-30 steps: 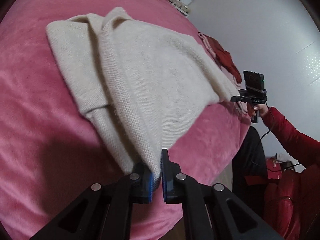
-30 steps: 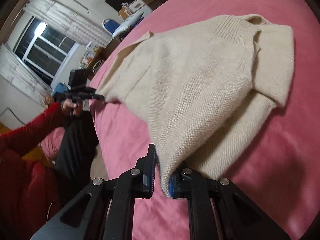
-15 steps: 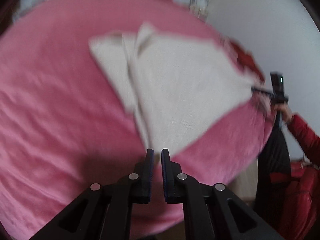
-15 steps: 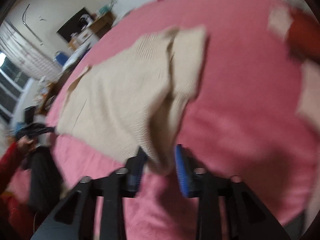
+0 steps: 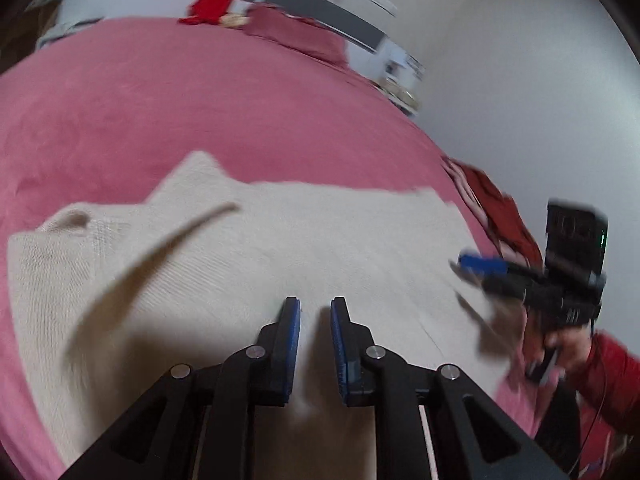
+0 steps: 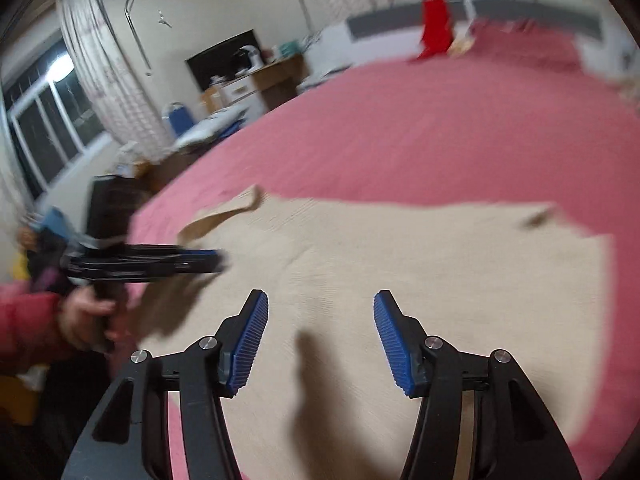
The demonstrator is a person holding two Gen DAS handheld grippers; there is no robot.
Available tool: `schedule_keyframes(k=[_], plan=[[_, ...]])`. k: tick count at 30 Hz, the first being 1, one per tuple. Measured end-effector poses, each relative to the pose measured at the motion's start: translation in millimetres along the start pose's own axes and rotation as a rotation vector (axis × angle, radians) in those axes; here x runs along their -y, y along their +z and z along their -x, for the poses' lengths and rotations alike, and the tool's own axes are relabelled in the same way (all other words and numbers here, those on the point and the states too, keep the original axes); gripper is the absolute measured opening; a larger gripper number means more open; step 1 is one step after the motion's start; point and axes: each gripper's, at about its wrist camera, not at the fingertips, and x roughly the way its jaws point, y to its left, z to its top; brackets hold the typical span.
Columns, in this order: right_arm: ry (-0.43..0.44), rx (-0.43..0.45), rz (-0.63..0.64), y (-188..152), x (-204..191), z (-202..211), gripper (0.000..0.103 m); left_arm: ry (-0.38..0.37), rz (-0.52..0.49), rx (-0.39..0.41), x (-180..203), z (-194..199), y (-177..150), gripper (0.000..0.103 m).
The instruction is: Fold clothes
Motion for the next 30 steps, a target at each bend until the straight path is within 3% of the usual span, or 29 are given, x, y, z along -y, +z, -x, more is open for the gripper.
schedule_keyframes(k=[3,6,8,10,13,15,19,21,23,25,27,28,30], plan=[[0.016,-0.019,-0.029,5.6,17.4,-29.7,0.057,0.027,0.141,0.131,-44.9,20.8,10.8,0.015],[0.014,0.066,-0.110,12.1,44.8,-27.7,0.057,0.098,0.341,0.239,-104.5,50.3,5.4,0.014],[-0.035,0.122,-0.203,15.7,66.2,-21.3,0.057,0.088,0.452,0.284,-135.1,63.2,-8.1,0.005],[-0.131,0.141,-0.275,16.2,86.5,-15.0,0.057,0.036,0.502,0.317,-149.4,70.7,-21.9,0.005],[-0.259,0.183,-0.359,16.1,109.3,-0.4,0.053,0.072,0.444,0.302,-139.2,76.7,-25.1,0.006],[-0.337,0.256,-0.413,14.2,111.7,25.1,0.054,0.126,0.398,0.291,-126.7,88.2,-21.9,0.009],[-0.451,0.422,-0.492,2.2,94.0,80.0,0.065,0.226,0.244,0.429,-77.3,125.8,-31.9,0.017],[-0.435,0.424,-0.453,-11.4,66.6,92.7,0.067,0.192,0.195,0.490,-50.6,132.4,-46.9,0.018],[-0.366,0.378,-0.361,-25.4,25.6,78.6,0.067,0.132,0.140,0.447,-32.3,118.4,-58.1,0.019],[-0.288,0.312,-0.279,-36.6,-6.8,55.9,0.068,0.150,0.057,0.293,-16.2,87.2,-65.1,0.019],[-0.202,0.226,-0.199,-49.9,-30.4,30.6,0.068,0.247,-0.016,0.134,-7.4,57.2,-74.3,0.019],[-0.192,0.193,-0.170,-53.9,-34.4,20.6,0.067,0.285,-0.039,0.105,-6.6,51.7,-78.9,0.019],[-0.323,0.150,-0.164,-58.6,-24.3,10.6,0.067,0.349,-0.057,0.089,-6.3,55.2,-86.1,0.019]])
